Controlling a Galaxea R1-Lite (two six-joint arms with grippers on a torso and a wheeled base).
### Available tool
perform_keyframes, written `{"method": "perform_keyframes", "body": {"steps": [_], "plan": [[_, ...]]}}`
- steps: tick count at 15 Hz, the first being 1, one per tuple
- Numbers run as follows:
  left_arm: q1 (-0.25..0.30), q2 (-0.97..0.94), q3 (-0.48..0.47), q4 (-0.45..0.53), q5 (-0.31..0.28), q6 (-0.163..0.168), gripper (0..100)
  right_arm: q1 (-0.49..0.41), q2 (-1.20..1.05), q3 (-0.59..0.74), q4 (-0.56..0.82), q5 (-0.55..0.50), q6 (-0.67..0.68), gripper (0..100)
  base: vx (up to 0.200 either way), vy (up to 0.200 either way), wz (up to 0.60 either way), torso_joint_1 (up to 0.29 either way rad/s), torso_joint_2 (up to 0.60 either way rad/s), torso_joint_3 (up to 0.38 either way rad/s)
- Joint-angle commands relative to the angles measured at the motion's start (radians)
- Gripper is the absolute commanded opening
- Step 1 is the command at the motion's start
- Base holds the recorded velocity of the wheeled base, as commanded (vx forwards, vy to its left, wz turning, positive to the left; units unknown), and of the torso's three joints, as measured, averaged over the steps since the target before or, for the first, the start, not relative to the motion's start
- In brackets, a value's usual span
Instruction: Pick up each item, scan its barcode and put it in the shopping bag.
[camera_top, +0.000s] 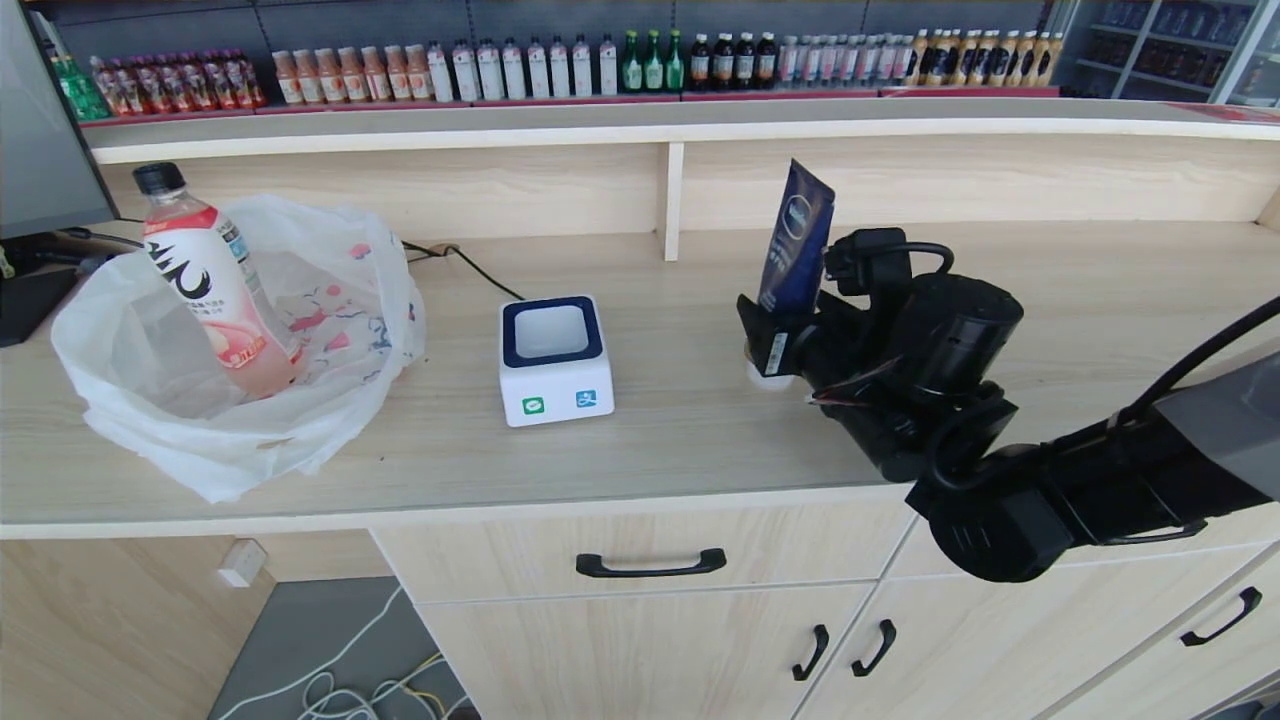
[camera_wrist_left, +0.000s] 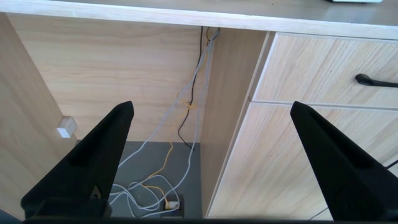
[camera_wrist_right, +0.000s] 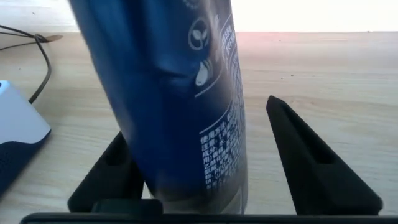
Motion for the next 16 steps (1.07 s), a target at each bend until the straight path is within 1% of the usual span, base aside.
{"method": "perform_keyframes", "body": {"steps": [1, 6, 11, 13, 16], "plan": [[0.000, 0.000, 0.000, 0.000, 0.000, 0.000, 100, 0.001, 0.002, -0.011, 0.000, 0.000, 0.000, 0, 0.000, 0.000, 0.00, 0.000, 0.00, 0.000], [0.000, 0.000, 0.000, -0.003, 0.000, -0.002, 100, 0.001, -0.014, -0.037, 0.000, 0.013, 0.035, 0, 0.000, 0.000, 0.00, 0.000, 0.00, 0.000], [0.000, 0.000, 0.000, -0.002, 0.000, -0.002, 100, 0.003, -0.107, -0.029, 0.003, 0.016, 0.038, 0, 0.000, 0.000, 0.00, 0.000, 0.00, 0.000], [0.000, 0.000, 0.000, -0.002, 0.000, -0.002, 100, 0.001, -0.166, 0.000, 0.001, 0.016, 0.038, 0, 0.000, 0.000, 0.00, 0.000, 0.00, 0.000], [0.000, 0.000, 0.000, -0.002, 0.000, -0.002, 100, 0.003, -0.251, 0.072, 0.001, 0.043, 0.037, 0, 0.000, 0.000, 0.00, 0.000, 0.00, 0.000]]}}
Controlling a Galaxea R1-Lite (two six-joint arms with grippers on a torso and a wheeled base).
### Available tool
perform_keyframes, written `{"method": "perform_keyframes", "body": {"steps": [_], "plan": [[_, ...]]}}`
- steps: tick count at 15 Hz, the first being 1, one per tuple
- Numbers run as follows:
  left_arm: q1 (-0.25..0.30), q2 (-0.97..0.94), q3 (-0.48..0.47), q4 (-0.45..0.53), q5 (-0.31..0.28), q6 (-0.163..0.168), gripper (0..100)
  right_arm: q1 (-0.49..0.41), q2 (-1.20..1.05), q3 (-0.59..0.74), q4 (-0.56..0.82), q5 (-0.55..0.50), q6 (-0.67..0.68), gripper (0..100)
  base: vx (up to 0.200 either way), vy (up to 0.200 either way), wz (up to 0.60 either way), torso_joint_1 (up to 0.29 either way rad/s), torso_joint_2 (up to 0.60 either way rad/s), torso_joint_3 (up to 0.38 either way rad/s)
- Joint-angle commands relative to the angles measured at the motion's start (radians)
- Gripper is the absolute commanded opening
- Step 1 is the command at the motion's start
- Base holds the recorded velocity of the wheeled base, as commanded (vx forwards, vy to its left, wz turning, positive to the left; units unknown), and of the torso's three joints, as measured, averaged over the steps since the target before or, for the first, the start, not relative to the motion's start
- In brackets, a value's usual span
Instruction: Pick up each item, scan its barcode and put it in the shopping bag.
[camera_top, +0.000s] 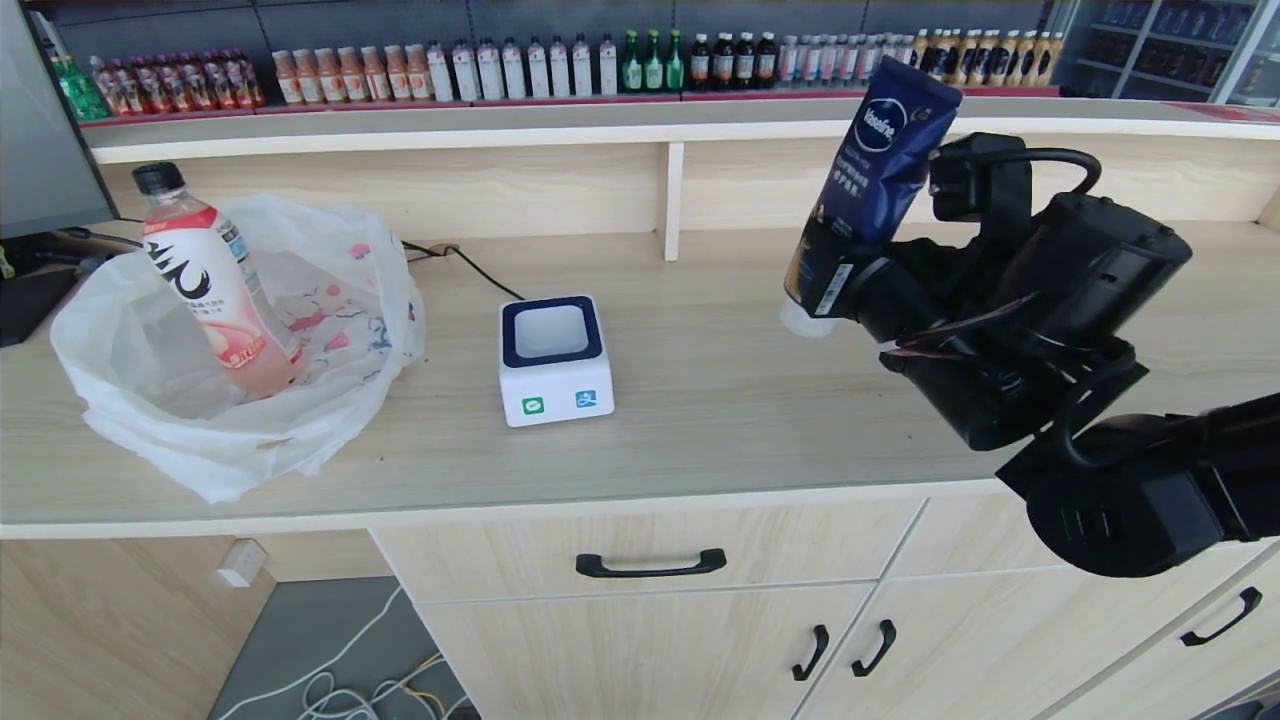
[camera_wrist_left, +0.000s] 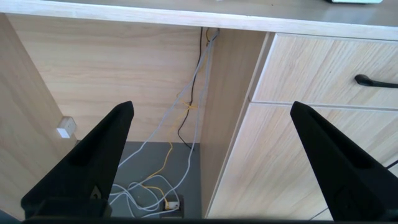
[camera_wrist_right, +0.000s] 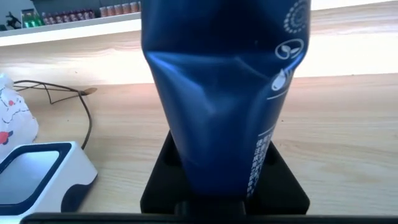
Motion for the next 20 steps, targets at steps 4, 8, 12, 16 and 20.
{"method": "perform_keyframes", "body": {"steps": [4, 8, 12, 16, 20], "plan": [[0.000, 0.000, 0.000, 0.000, 0.000, 0.000, 100, 0.003, -0.229, 0.196, -0.007, 0.012, 0.006, 0, 0.000, 0.000, 0.00, 0.000, 0.00, 0.000], [0.000, 0.000, 0.000, 0.000, 0.000, 0.001, 100, 0.003, -0.396, 0.440, -0.008, 0.016, 0.020, 0, 0.000, 0.000, 0.00, 0.000, 0.00, 0.000], [0.000, 0.000, 0.000, 0.000, 0.000, 0.003, 100, 0.033, -0.479, 0.552, -0.021, 0.016, 0.032, 0, 0.000, 0.000, 0.00, 0.000, 0.00, 0.000], [0.000, 0.000, 0.000, -0.002, 0.000, 0.012, 100, 0.067, -0.494, 0.552, -0.022, 0.016, -0.026, 0, 0.000, 0.000, 0.00, 0.000, 0.00, 0.000], [-0.002, 0.000, 0.000, -0.005, -0.002, 0.064, 100, 0.144, -0.514, 0.570, -0.022, 0.018, -0.248, 0, 0.000, 0.000, 0.00, 0.000, 0.00, 0.000]]}}
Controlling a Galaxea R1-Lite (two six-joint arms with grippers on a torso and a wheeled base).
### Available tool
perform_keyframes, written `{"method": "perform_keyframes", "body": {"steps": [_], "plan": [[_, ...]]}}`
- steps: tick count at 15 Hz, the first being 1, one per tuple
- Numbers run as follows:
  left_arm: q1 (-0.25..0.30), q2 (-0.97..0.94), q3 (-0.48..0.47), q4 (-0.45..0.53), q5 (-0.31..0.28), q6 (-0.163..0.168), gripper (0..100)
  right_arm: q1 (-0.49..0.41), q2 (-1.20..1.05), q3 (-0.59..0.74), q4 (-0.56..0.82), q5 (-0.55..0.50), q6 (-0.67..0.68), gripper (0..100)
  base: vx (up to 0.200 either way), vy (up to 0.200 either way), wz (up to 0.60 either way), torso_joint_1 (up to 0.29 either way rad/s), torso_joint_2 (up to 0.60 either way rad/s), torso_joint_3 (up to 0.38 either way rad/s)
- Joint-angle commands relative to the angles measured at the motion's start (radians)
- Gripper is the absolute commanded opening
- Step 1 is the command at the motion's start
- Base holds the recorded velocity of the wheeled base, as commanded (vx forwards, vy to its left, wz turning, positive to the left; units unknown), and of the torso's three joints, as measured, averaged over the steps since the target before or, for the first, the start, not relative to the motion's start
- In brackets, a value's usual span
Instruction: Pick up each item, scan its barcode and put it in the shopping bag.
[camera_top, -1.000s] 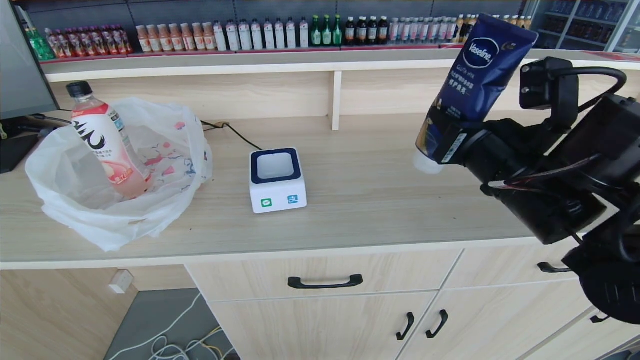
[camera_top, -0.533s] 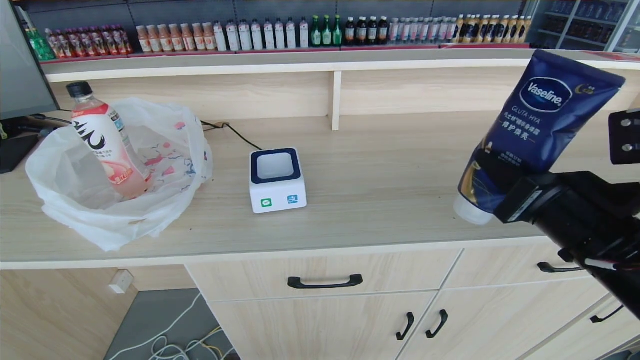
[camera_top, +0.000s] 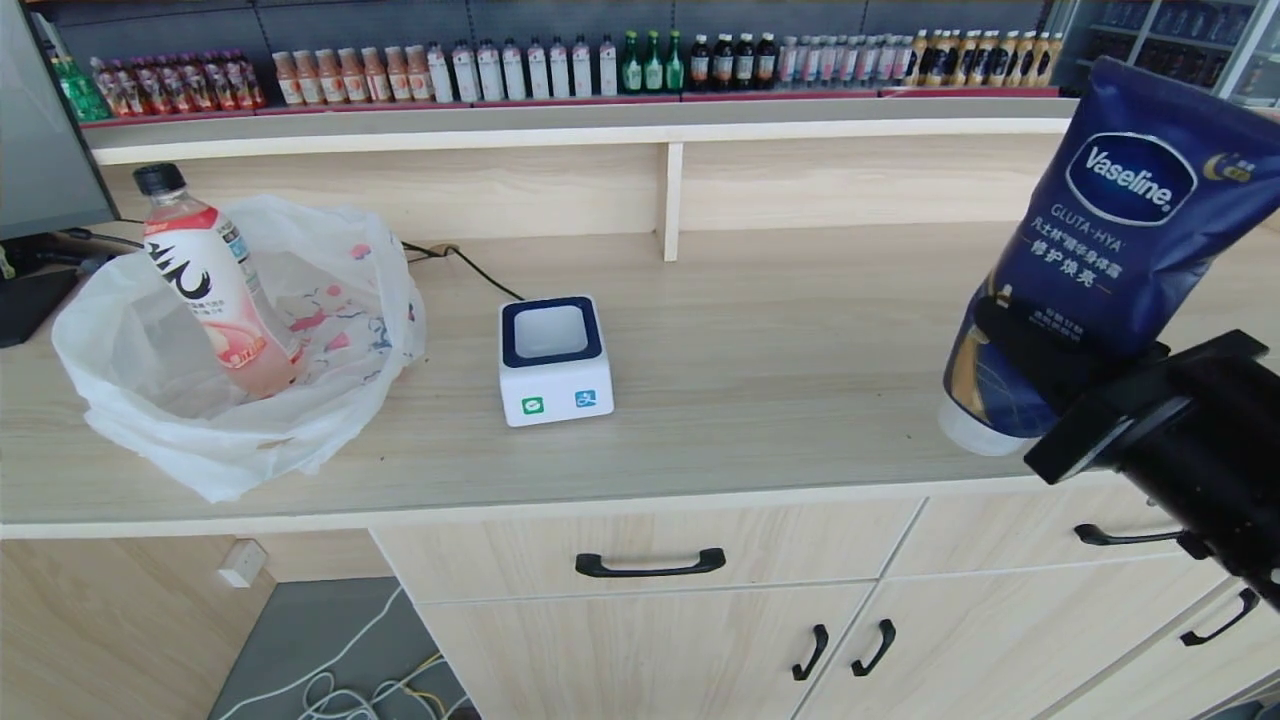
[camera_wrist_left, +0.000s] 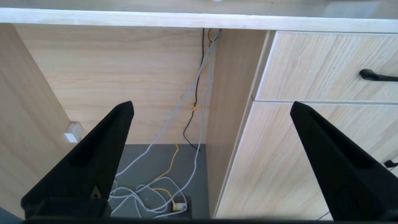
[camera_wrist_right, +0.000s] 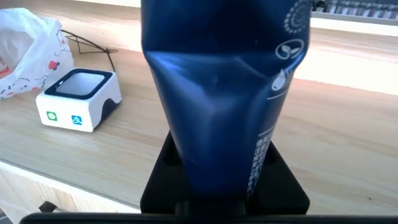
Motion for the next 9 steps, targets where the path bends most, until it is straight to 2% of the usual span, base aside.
{"method": "perform_keyframes", "body": {"steps": [1, 3, 6, 8, 9], "plan": [[0.000, 0.000, 0.000, -0.001, -0.001, 0.010, 100, 0.090, -0.008, 0.015, 0.000, 0.001, -0.098, 0, 0.000, 0.000, 0.00, 0.000, 0.00, 0.000], [0.002, 0.000, 0.000, 0.006, -0.001, -0.012, 100, 0.185, 0.002, 0.007, 0.000, 0.001, -0.232, 0, 0.000, 0.000, 0.00, 0.000, 0.00, 0.000], [0.002, 0.000, 0.000, 0.008, -0.001, -0.032, 100, 0.288, 0.027, 0.015, 0.000, 0.001, -0.341, 0, 0.000, 0.000, 0.00, 0.000, 0.00, 0.000], [0.002, 0.000, 0.000, 0.008, -0.001, -0.032, 100, 0.323, 0.028, 0.036, 0.000, 0.020, -0.399, 0, 0.000, 0.000, 0.00, 0.000, 0.00, 0.000], [0.002, 0.000, 0.000, 0.008, -0.001, -0.032, 100, 0.325, 0.031, 0.055, 0.000, 0.066, -0.440, 0, 0.000, 0.000, 0.00, 0.000, 0.00, 0.000]]}}
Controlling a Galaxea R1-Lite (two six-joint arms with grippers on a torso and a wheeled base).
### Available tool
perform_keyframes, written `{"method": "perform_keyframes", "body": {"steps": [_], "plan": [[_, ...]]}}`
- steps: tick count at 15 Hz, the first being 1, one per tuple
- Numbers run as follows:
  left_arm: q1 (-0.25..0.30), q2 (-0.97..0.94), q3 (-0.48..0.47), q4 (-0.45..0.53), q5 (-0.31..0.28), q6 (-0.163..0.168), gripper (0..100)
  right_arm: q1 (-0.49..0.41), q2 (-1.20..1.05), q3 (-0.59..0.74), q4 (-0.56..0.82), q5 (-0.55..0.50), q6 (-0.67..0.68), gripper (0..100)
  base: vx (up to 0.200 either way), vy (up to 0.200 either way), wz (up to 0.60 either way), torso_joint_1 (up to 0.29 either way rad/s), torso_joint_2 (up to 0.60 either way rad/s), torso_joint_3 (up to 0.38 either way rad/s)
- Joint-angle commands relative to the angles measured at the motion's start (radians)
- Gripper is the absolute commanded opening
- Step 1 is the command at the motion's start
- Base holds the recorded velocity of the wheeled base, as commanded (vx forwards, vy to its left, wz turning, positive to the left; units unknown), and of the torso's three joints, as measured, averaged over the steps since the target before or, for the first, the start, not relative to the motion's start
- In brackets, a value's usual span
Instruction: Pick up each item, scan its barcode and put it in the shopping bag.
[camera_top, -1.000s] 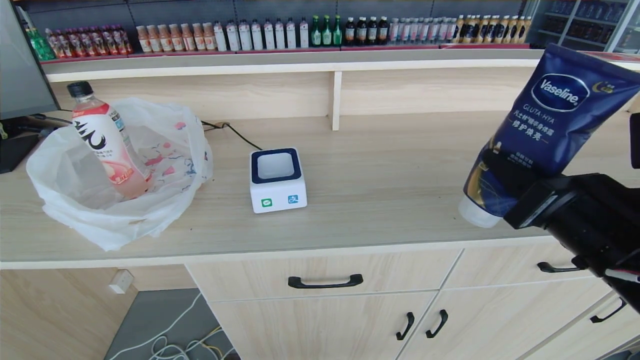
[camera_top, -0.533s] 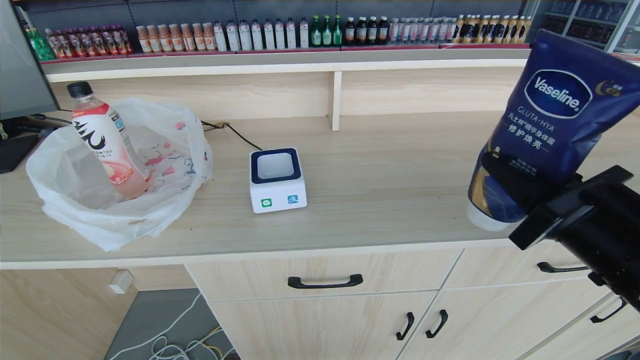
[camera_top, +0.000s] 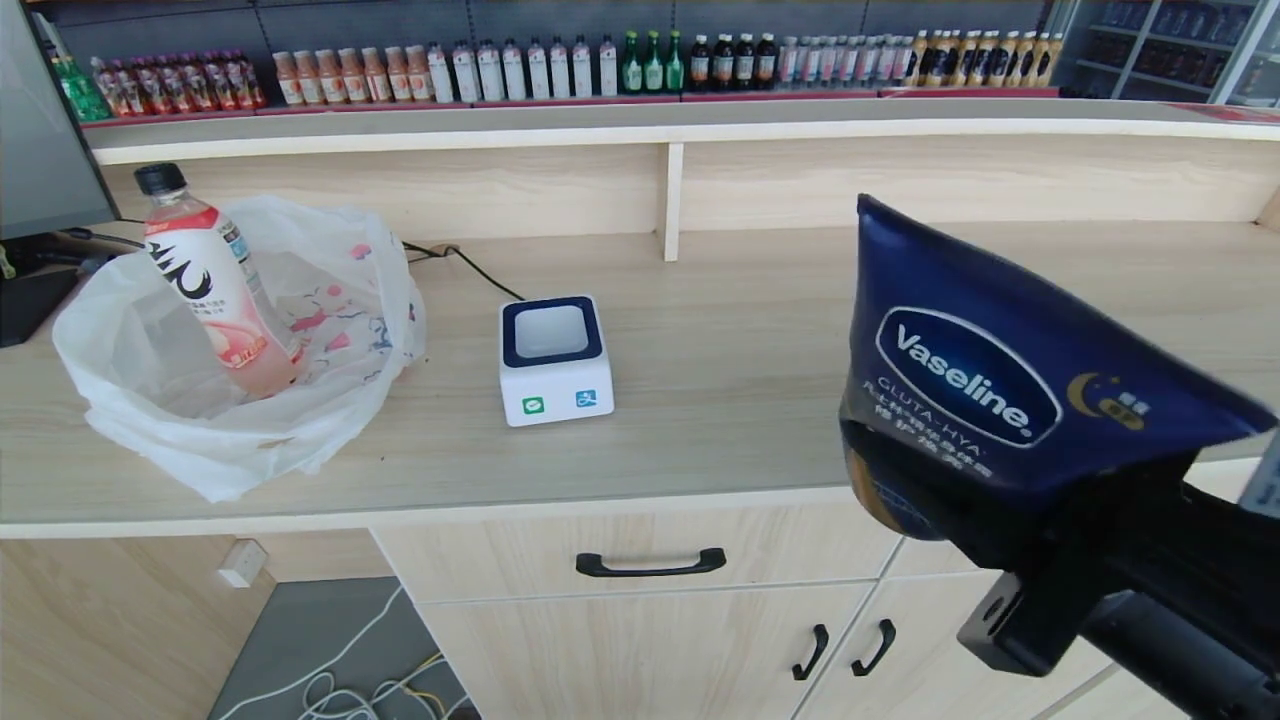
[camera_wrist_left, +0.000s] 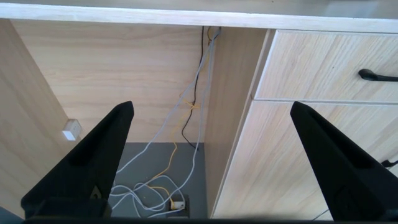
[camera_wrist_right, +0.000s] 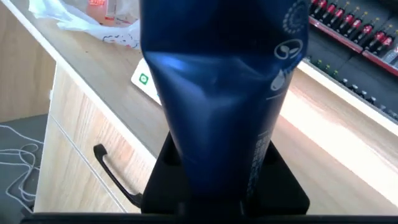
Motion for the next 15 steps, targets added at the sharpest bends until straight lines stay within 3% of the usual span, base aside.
{"method": "perform_keyframes", "body": {"steps": [1, 6, 15], "plan": [[0.000, 0.000, 0.000, 0.000, 0.000, 0.000, 100, 0.014, 0.017, 0.010, -0.001, 0.044, -0.053, 0, 0.000, 0.000, 0.00, 0.000, 0.00, 0.000], [0.000, 0.000, 0.000, 0.000, 0.000, 0.000, 100, 0.014, 0.060, -0.013, -0.001, 0.203, -0.228, 0, 0.000, 0.000, 0.00, 0.000, 0.00, 0.000], [0.000, 0.000, 0.000, 0.000, 0.000, 0.000, 100, 0.002, 0.050, -0.007, -0.031, 0.331, -0.450, 0, 0.000, 0.000, 0.00, 0.000, 0.00, 0.000]]}}
